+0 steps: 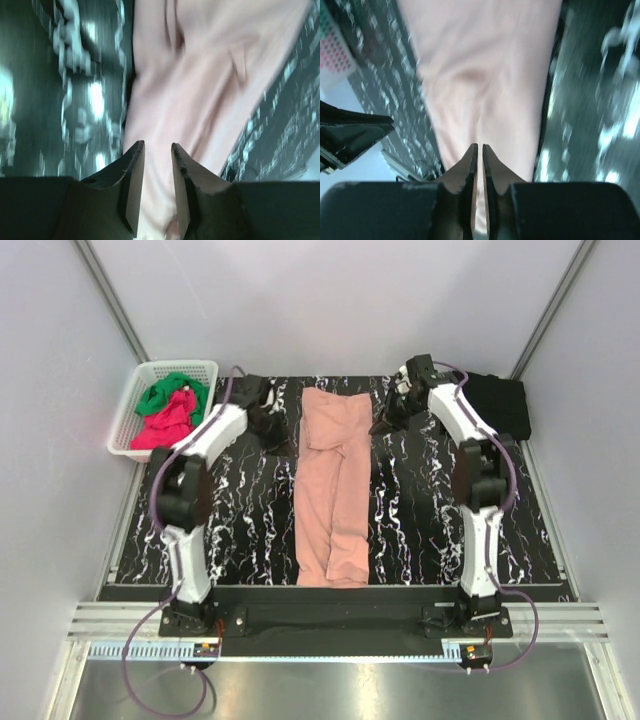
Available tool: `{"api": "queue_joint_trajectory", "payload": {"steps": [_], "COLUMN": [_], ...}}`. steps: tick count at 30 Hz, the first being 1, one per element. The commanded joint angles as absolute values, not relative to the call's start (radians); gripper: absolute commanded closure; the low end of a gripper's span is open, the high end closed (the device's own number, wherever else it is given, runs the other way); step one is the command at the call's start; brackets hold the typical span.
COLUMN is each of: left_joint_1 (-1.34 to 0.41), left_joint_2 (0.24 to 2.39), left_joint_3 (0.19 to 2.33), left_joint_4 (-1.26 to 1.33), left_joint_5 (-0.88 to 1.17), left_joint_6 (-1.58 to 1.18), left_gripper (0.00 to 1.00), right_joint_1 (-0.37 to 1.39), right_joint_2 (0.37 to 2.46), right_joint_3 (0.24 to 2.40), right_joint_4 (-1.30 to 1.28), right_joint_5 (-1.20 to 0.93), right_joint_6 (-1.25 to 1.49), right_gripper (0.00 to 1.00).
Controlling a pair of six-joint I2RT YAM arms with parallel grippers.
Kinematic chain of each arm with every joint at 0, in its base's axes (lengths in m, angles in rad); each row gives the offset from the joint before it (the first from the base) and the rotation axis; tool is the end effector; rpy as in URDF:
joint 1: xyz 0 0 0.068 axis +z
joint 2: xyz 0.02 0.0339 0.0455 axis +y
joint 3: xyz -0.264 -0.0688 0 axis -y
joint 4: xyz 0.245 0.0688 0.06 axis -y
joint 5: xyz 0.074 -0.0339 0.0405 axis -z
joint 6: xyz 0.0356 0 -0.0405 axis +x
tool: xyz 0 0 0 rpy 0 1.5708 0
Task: Fold and stack the t-shirts
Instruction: Fold the tshirt
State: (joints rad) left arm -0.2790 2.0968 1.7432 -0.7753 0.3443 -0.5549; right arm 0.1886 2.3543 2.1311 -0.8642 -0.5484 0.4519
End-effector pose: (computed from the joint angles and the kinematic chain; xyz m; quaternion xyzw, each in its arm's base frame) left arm 0.4285 -0.1352 0.2161 -0.0950 0.9573 -0.2403 0.1297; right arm 0.4946 0.1133 0.2124 0.0584 0.9351 0.3221 0.1359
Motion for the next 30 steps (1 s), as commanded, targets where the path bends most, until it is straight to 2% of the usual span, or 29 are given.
{"api": "queue_joint_trajectory", "payload": {"steps": [1, 4, 7, 9, 13, 19, 22, 26, 30], "left_joint_1": [-0.284, -0.284, -0.282, -0.284, -0.293, -0.321, -0.356, -0.42, -0.46], "left_joint_2": [1.869, 1.684, 1.58, 1.49, 1.388, 1.157, 1.071, 0.954, 0.885], "left_joint_3": [1.582, 1.407, 1.277, 1.21, 1.132, 0.996, 0.87, 0.772, 0.683], "left_joint_4": [-0.767, -0.769, -0.77, -0.772, -0.819, -0.894, -0.879, -0.859, -0.821], "left_joint_5": [0.36, 0.397, 0.445, 0.465, 0.558, 0.554, 0.534, 0.488, 0.518], "left_joint_6": [-0.491, -0.46, -0.439, -0.431, -0.423, -0.48, -0.551, -0.681, -0.791], "left_gripper": [0.66, 0.62, 0.53, 0.52, 0.52, 0.49, 0.49, 0.49, 0.46], "right_joint_1": [0.253, 0.271, 0.293, 0.334, 0.402, 0.459, 0.462, 0.466, 0.471], "right_joint_2": [1.995, 1.829, 1.682, 1.602, 1.351, 1.068, 1.054, 1.04, 1.026], "right_joint_3": [1.918, 1.656, 1.522, 1.395, 1.2, 0.998, 0.904, 0.858, 0.756], "right_joint_4": [-0.878, -0.83, -0.839, -0.848, -0.85, -0.844, -0.844, -0.883, -0.852], "right_joint_5": [-0.499, -0.5, -0.503, -0.447, -0.457, -0.468, -0.563, -0.552, -0.6], "right_joint_6": [0.431, 0.486, 0.534, 0.575, 0.728, 0.861, 0.815, 0.744, 0.8], "right_gripper": [0.86, 0.78, 0.75, 0.71, 0.74, 0.71, 0.73, 0.72, 0.71]}}
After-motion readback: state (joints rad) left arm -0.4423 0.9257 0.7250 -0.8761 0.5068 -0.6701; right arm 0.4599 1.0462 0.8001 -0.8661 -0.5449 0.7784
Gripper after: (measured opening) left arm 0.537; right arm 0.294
